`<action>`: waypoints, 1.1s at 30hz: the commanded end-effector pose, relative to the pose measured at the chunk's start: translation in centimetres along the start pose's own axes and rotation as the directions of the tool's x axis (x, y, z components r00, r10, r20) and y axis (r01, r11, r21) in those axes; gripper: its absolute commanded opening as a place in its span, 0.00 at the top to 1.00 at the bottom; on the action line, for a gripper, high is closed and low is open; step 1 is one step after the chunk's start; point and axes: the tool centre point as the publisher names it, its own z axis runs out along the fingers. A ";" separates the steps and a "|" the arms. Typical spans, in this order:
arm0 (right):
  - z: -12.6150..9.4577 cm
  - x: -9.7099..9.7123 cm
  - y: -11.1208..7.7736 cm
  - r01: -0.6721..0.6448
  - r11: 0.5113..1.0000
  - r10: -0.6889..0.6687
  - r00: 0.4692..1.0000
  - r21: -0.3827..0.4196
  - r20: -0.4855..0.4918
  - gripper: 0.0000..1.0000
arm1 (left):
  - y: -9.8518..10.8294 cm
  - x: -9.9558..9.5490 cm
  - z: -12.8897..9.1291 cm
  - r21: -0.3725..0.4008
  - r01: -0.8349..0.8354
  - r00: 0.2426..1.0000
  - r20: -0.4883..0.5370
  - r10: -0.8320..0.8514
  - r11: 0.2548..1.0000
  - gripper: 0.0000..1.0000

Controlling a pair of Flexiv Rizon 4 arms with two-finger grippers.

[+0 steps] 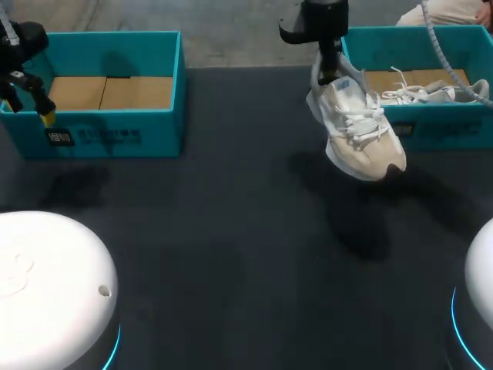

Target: Take the shoe out of the shoebox, open the shoe tongue, remove and reinsert the insole, then place the shoe into the shoebox

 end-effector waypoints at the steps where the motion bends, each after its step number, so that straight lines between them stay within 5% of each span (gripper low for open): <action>1: -0.2 0.0 -0.1 0.001 1.000 -0.001 1.000 0.000 -0.001 1.00 | -0.4 -1.0 -0.1 -0.007 0.082 0.993 -0.085 -0.082 0.997 0.00; 18: -1.3 -8.2 -13.1 -0.154 0.986 0.152 0.988 0.056 0.039 1.00 | -2.8 -5.2 -1.7 -0.084 0.450 0.891 -0.020 -0.453 0.889 0.00; 29: -0.1 -13.5 -16.9 -0.152 0.986 0.152 0.988 0.070 0.011 1.00 | -3.4 -7.9 -2.7 -0.028 0.443 0.896 0.051 -0.441 0.896 0.00; 33: -0.1 -13.5 -16.9 -0.152 0.986 0.152 0.988 0.070 0.011 1.00 | -3.4 -7.9 -2.7 -0.028 0.443 0.896 0.051 -0.441 0.896 0.00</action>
